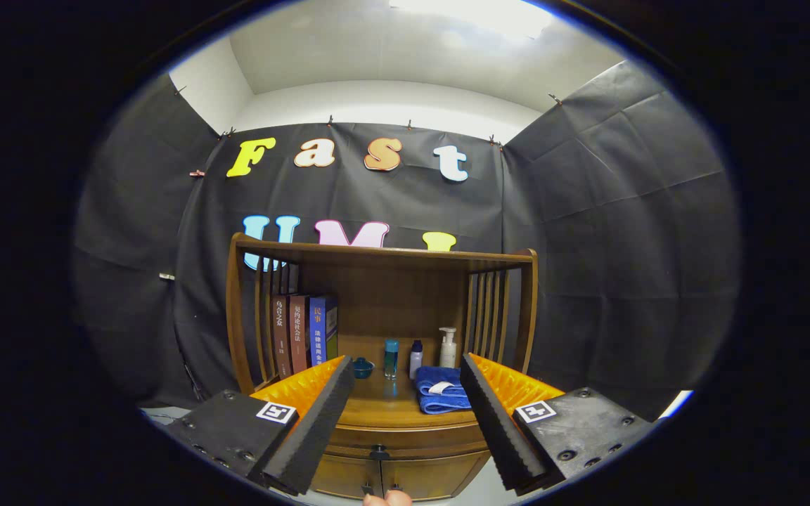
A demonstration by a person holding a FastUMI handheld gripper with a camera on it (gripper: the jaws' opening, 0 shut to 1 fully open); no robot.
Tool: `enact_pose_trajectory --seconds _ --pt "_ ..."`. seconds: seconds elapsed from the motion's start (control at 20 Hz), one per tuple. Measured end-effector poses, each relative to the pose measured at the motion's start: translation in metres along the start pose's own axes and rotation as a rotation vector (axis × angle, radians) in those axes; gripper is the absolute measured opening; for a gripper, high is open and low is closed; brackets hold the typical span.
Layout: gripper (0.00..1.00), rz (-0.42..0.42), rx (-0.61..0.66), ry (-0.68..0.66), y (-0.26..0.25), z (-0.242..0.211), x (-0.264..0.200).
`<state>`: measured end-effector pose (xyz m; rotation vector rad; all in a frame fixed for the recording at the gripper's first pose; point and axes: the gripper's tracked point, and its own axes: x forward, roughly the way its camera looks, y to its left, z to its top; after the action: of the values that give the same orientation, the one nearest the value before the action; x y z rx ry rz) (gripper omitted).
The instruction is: Pull open the drawer, take out the items inside it, and place them on the countertop above the cabinet.
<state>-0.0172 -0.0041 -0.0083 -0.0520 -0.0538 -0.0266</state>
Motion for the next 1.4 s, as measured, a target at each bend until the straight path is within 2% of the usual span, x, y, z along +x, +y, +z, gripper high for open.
enact_pose_trajectory --seconds 0.15,0.3,0.5,0.65,0.8,1.05,1.2,1.4 --pt "0.98 -0.015 -0.003 0.019 0.003 -0.04 0.004" --pt "0.98 0.003 0.018 0.038 0.017 -0.084 0.01" --pt "0.98 0.045 -0.024 0.06 0.04 -0.144 0.017" --pt "0.98 0.073 -0.042 0.108 0.054 -0.191 0.019" --pt "0.98 0.089 0.006 0.165 0.068 -0.236 0.025" --pt "0.98 0.07 0.054 0.296 0.074 -0.312 0.049" --pt "0.98 0.058 0.037 0.334 0.074 -0.331 0.06" --pt "0.98 0.06 0.053 0.326 0.066 -0.333 0.083"
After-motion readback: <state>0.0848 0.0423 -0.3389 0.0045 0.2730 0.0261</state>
